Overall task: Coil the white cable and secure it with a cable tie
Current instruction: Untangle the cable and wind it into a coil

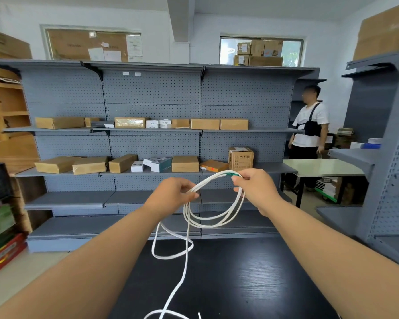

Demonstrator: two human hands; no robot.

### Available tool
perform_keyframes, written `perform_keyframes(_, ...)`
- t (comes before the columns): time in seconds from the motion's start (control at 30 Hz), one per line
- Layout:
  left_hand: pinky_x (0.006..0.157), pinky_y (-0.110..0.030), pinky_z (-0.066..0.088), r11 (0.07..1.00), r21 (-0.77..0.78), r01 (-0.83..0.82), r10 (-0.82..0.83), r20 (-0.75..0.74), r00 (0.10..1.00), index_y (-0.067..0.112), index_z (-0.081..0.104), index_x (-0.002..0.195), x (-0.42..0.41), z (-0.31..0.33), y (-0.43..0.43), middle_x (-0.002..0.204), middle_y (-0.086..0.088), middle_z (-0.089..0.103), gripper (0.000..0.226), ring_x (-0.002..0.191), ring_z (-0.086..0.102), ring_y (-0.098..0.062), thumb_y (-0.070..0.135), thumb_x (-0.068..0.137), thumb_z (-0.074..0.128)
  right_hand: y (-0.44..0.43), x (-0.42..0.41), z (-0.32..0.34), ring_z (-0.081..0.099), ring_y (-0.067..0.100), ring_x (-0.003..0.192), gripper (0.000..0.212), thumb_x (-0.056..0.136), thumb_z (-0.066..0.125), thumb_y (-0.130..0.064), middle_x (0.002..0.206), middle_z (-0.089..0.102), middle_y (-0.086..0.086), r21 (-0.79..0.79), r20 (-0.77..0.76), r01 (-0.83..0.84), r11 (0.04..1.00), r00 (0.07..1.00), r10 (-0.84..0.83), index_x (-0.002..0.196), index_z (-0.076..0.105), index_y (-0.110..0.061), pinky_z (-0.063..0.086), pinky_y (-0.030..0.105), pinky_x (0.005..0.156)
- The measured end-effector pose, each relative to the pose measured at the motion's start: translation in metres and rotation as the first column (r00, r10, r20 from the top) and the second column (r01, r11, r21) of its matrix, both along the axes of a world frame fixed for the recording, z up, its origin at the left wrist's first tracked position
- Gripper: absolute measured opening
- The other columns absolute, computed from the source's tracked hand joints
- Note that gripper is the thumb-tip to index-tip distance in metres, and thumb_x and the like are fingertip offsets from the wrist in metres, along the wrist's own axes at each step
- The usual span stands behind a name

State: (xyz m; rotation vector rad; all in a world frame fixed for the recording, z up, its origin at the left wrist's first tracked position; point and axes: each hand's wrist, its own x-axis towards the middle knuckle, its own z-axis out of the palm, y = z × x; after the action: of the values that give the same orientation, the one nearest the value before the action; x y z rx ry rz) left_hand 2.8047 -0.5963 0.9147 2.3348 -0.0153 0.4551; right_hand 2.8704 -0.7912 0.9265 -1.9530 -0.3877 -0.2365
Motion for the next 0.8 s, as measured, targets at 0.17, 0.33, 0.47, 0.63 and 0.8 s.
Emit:
perform_keyframes(0.17, 0.063, -0.028, 0.041, 0.942, 0.327, -0.076, 0.044, 0.103, 0.994, 0.018, 0.070, 0.097, 0.003, 0.016, -0.002, 0.087, -0.005, 0.069, 0.014, 0.067, 0.054, -0.018, 0.023, 0.090, 0.058, 0.000, -0.003, 0.007, 0.060, 0.028, 0.099, 0.021, 0.093, 0.053, -0.020, 0.106, 0.066, 0.009, -0.443, 0.210, 0.109, 0.890, 0.978, -0.015, 0.112, 0.059, -0.012, 0.042, 0.030, 0.074)
perform_keyframes(0.33, 0.060, -0.029, 0.037, 0.852, 0.520, -0.061, -0.010, 0.132, 0.991, 0.013, 0.067, 0.091, 0.002, 0.026, -0.007, 0.077, -0.008, 0.064, 0.015, 0.067, 0.051, -0.021, 0.022, 0.091, 0.055, 0.002, -0.007, 0.012, 0.056, 0.028, 0.111, 0.038, 0.093, 0.054, -0.021, 0.124, 0.058, 0.010, -0.588, 0.272, 0.080, 0.805, 0.957, 0.104, 0.130, 0.043, -0.016, 0.047, 0.038, 0.088)
perform_keyframes(0.47, 0.061, -0.032, 0.043, 0.838, 0.544, -0.034, -0.036, 0.118, 0.992, 0.015, 0.065, 0.087, 0.002, 0.023, -0.008, 0.075, -0.006, 0.062, 0.014, 0.071, 0.057, -0.025, 0.022, 0.092, 0.054, 0.005, -0.012, 0.017, 0.053, 0.029, 0.115, 0.037, 0.096, 0.048, -0.024, 0.129, 0.054, 0.008, -0.691, 0.278, 0.071, 0.719, 0.945, 0.174, 0.131, 0.042, -0.016, 0.046, 0.041, 0.093)
perform_keyframes(0.63, 0.061, -0.034, 0.041, 0.799, 0.602, 0.000, -0.087, 0.115, 0.990, 0.013, 0.062, 0.083, 0.006, 0.014, -0.011, 0.074, -0.006, 0.059, 0.015, 0.073, 0.056, -0.026, 0.022, 0.092, 0.053, 0.014, -0.009, 0.012, 0.056, 0.028, 0.100, 0.026, 0.099, 0.040, -0.029, 0.108, 0.059, 0.010, -0.851, 0.216, 0.040, 0.524, 0.936, 0.278, 0.111, 0.052, -0.010, 0.039, 0.036, 0.072)
perform_keyframes(0.8, 0.075, -0.038, 0.050, 0.859, 0.510, 0.031, -0.089, 0.090, 0.992, 0.019, 0.066, 0.100, 0.007, 0.006, -0.006, 0.090, -0.003, 0.068, 0.016, 0.085, 0.061, -0.022, 0.028, 0.091, 0.057, 0.023, -0.003, 0.011, 0.052, 0.028, 0.088, 0.027, 0.100, 0.038, -0.022, 0.096, 0.053, 0.015, -0.879, 0.145, 0.003, 0.476, 0.954, 0.262, 0.109, 0.053, -0.003, 0.033, 0.033, 0.070)
